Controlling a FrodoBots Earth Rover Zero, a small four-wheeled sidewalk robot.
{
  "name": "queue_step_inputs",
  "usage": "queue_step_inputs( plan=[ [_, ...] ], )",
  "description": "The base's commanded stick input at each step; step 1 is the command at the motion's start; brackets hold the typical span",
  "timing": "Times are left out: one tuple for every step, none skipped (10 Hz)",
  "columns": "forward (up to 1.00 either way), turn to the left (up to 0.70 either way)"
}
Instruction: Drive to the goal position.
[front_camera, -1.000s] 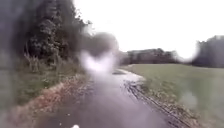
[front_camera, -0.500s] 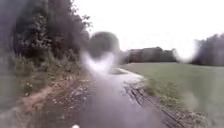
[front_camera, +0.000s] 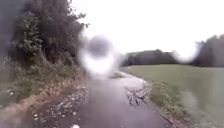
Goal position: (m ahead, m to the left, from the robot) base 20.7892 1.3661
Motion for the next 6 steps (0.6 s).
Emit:
queue_step_inputs(
  plan=[
    [0.85,-0.3],
    [0.85,-0.32],
    [0.85,-0.34],
    [0.85,0.0],
    [0.85,0.0],
    [0.85,0.0]
  ],
)
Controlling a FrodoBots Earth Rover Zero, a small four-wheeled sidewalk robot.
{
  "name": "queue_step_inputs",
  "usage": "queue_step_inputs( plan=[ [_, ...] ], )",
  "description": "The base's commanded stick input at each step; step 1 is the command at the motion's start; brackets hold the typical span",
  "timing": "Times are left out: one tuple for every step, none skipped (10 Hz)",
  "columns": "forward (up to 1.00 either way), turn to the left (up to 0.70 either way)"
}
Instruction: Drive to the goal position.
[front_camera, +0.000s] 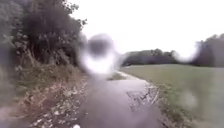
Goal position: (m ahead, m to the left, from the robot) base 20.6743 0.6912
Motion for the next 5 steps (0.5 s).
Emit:
queue_step_inputs(
  plan=[
    [0.85,0.0],
    [0.85,0.0],
    [0.85,0.0],
    [0.85,0.0],
    [0.85,-0.12]
  ],
)
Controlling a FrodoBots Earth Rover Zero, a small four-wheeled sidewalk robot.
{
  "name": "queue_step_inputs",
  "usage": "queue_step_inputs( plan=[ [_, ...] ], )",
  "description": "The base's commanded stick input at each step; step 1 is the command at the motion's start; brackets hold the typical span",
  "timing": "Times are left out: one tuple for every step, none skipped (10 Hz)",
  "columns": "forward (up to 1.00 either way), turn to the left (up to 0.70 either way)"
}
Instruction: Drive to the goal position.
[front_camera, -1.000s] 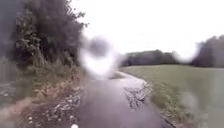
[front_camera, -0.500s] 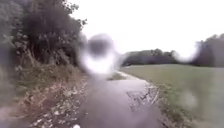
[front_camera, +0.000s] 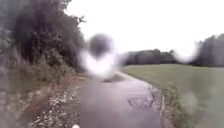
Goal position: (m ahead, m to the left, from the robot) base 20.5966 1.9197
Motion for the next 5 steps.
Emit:
queue_step_inputs(
  plan=[
    [0.85,-0.24],
    [0.85,-0.34],
    [0.85,-0.34],
    [0.85,-0.34],
    [0.85,-0.34]
  ],
)
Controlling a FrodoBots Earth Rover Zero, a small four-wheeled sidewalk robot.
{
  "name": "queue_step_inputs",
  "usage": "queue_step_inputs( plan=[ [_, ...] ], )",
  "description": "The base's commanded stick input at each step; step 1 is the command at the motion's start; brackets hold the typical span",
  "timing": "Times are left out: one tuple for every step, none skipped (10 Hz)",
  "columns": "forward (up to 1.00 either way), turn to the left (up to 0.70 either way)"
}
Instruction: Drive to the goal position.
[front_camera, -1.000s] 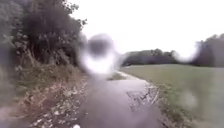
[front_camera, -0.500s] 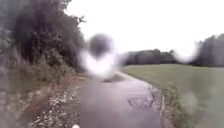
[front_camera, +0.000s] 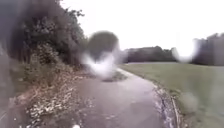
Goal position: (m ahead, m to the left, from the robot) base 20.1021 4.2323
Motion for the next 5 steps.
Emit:
queue_step_inputs(
  plan=[
    [0.85,-0.34],
    [0.85,-0.34],
    [0.85,-0.34],
    [0.85,-0.34],
    [0.85,-0.34]
  ],
)
